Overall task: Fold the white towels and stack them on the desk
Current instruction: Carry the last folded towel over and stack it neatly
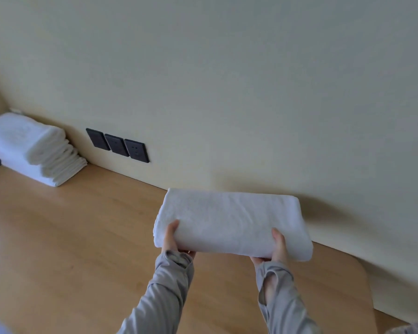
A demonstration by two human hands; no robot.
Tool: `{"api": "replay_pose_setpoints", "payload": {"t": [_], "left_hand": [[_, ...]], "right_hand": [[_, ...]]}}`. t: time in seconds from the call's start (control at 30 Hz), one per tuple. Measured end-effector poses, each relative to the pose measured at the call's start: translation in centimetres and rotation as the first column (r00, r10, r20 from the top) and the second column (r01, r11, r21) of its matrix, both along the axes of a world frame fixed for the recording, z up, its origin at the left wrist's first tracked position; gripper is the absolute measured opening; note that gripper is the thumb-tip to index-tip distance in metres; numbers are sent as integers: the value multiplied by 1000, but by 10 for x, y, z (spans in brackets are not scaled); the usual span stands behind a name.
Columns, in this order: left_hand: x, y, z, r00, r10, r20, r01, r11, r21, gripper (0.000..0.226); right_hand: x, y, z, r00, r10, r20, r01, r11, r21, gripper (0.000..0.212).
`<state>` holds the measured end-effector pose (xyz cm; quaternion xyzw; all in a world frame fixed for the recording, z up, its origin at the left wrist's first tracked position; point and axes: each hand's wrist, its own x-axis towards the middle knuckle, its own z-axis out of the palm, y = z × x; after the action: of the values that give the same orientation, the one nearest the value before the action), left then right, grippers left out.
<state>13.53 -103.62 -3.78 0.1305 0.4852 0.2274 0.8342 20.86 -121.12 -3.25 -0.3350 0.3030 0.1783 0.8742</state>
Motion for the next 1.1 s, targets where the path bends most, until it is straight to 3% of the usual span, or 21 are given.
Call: {"api": "replay_pose_setpoints", "payload": {"t": [0.23,0.4,0.5,0.87,1.1], "left_hand": [[-75,92,29,992,123,39,-124,992,35,41],[-150,167,55,959,271,79,-274,961,32,54],[-205,215,66,932,339,126,-345,938,25,46],[-422,368,95,812,560,165,-576,815,67,34],[-490,430,99,758,628,175,-643,765,41,28]], "right_hand": [[-41,105,30,982,186,42,-185,982,-26,17],[-94,196,52,948,308,82,-304,951,-57,23],[-139,256,64,920,375,117,-367,927,-81,20],[-325,463,79,744,643,181,-637,765,-98,18],[-380,552,75,664,731,160,-726,681,-97,27]]}}
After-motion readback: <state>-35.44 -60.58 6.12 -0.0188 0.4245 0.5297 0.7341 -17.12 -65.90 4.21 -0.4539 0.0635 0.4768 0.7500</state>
